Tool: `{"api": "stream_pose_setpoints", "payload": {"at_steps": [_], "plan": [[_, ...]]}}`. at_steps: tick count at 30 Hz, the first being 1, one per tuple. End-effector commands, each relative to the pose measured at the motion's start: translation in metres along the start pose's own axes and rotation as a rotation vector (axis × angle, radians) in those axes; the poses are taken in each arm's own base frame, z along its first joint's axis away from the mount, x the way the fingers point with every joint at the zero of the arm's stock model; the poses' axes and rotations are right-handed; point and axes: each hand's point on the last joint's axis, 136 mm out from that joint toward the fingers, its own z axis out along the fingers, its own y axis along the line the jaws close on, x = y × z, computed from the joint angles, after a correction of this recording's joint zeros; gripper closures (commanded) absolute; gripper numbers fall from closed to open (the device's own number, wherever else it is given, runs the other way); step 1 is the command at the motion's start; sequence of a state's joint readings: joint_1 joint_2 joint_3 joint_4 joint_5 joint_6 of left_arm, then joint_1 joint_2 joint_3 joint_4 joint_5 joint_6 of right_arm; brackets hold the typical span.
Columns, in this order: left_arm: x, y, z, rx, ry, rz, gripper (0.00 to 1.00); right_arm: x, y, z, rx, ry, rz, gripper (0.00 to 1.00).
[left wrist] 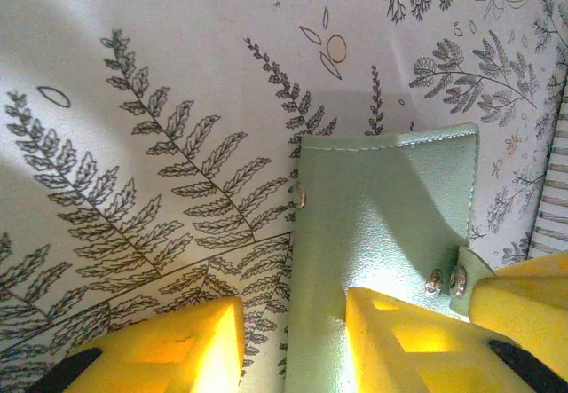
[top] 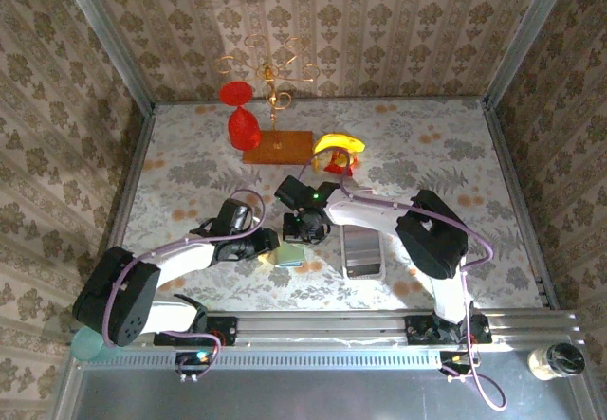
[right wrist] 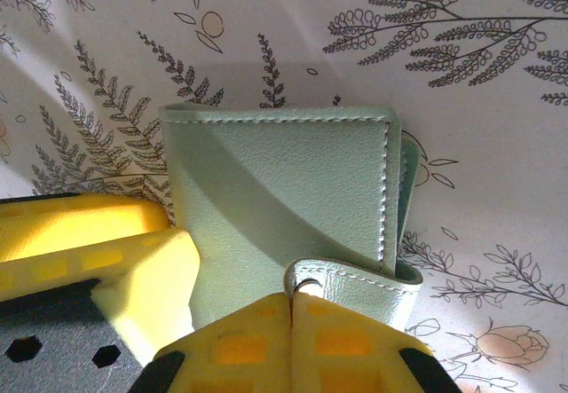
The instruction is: Put the credit cards into the card holder
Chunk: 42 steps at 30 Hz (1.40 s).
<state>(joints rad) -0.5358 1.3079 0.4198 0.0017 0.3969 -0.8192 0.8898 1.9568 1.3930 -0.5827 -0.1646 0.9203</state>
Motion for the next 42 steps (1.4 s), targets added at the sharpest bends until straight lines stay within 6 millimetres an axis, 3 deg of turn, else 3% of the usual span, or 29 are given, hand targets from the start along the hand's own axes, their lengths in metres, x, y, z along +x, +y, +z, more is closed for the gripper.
{"api": "stream_pose_setpoints", "payload": {"at_steps": [1, 23, 35, 42], "plan": [[0.02, -0.011, 0.011, 0.054, 0.088, 0.013, 0.63, 0.0, -0.007, 0.0, 0.034, 0.005, 0.017, 1.0], [0.021, -0.01, 0.012, 0.048, 0.09, 0.011, 0.64, 0.017, -0.007, 0.018, 0.042, 0.109, 0.007, 1.0], [0.022, -0.007, 0.012, 0.037, 0.088, 0.008, 0.64, 0.039, -0.049, 0.03, 0.235, 0.195, 0.003, 1.0], [0.02, -0.007, 0.012, 0.035, 0.079, 0.002, 0.65, 0.05, -0.064, 0.047, 0.311, 0.252, -0.001, 1.0]]}}
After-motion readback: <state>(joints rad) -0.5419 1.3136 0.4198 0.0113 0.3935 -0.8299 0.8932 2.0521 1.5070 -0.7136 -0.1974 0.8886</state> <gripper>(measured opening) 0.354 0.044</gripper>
